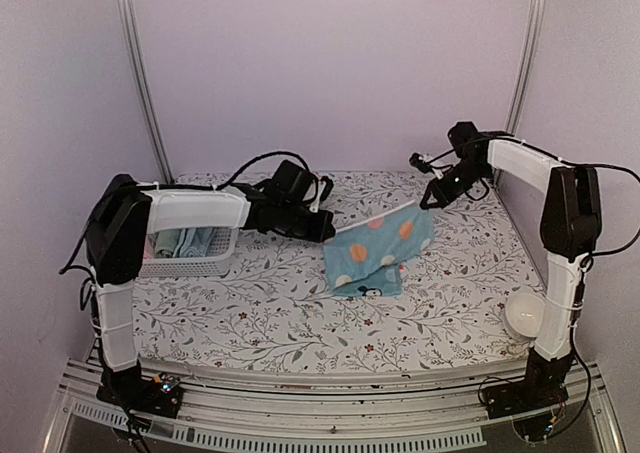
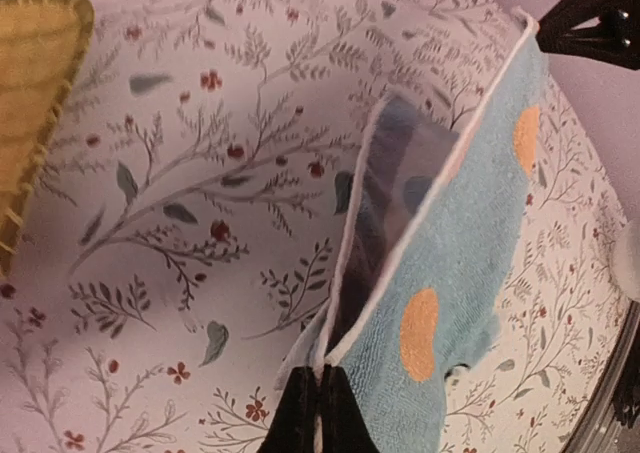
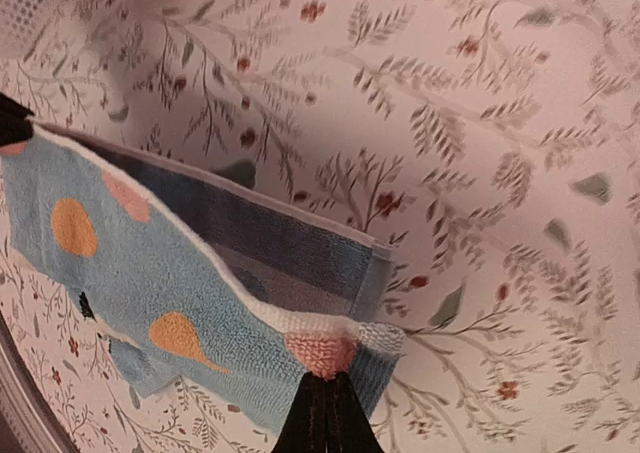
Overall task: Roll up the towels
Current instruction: Pick up the towel from the center of the board, then put down the towel at the center of the board, then pick up the towel from the center of the board.
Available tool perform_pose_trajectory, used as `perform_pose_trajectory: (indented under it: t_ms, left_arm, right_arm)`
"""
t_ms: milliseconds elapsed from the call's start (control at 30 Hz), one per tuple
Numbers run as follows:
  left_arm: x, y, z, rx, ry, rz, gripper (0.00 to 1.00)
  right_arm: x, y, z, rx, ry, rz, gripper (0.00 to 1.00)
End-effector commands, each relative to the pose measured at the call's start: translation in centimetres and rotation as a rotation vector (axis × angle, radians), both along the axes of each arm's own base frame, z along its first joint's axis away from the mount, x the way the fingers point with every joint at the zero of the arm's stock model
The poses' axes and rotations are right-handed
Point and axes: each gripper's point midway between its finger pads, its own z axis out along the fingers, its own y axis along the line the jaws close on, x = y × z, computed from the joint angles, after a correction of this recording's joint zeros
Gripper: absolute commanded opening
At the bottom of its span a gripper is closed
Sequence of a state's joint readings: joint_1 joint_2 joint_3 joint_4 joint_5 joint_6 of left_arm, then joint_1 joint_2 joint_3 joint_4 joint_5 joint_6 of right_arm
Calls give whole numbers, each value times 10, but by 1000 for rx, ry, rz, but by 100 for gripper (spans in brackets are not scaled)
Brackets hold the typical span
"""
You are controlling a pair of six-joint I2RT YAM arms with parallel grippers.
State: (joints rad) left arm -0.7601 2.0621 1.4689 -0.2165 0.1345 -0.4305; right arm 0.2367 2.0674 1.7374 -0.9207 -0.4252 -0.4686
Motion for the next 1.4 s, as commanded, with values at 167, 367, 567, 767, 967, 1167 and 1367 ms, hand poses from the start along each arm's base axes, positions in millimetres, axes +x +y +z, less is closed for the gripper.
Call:
perform_pose_trajectory:
  t_ms: [167, 367, 567, 767, 967, 1167, 1367]
  left_arm:
    - [-16, 5, 165, -190, -332, -42, 0]
    - [-118, -34, 71, -123, -117, -338, 15]
    - [-156, -30, 41, -13, -75, -427, 29]
    - [-136, -7, 59, 25, -167, -338, 39]
    - [-115, 34, 54, 65, -154, -182, 40]
    - [-111, 80, 51, 131, -161, -57, 48]
    - [-116, 108, 47, 124, -140, 4, 48]
  right_arm:
    - [-30, -25, 149, 134, -417, 67, 2]
    - [-135, -39, 34, 30, -276, 307, 7]
    - [-171, -48, 5, 4, -188, 406, 35]
    - [-133, -41, 27, 31, -240, 320, 39]
    - [-78, -41, 4, 7, -185, 192, 51]
    - [-38, -34, -6, 21, -151, 166, 54]
    - [-23, -18, -19, 89, -107, 195, 54]
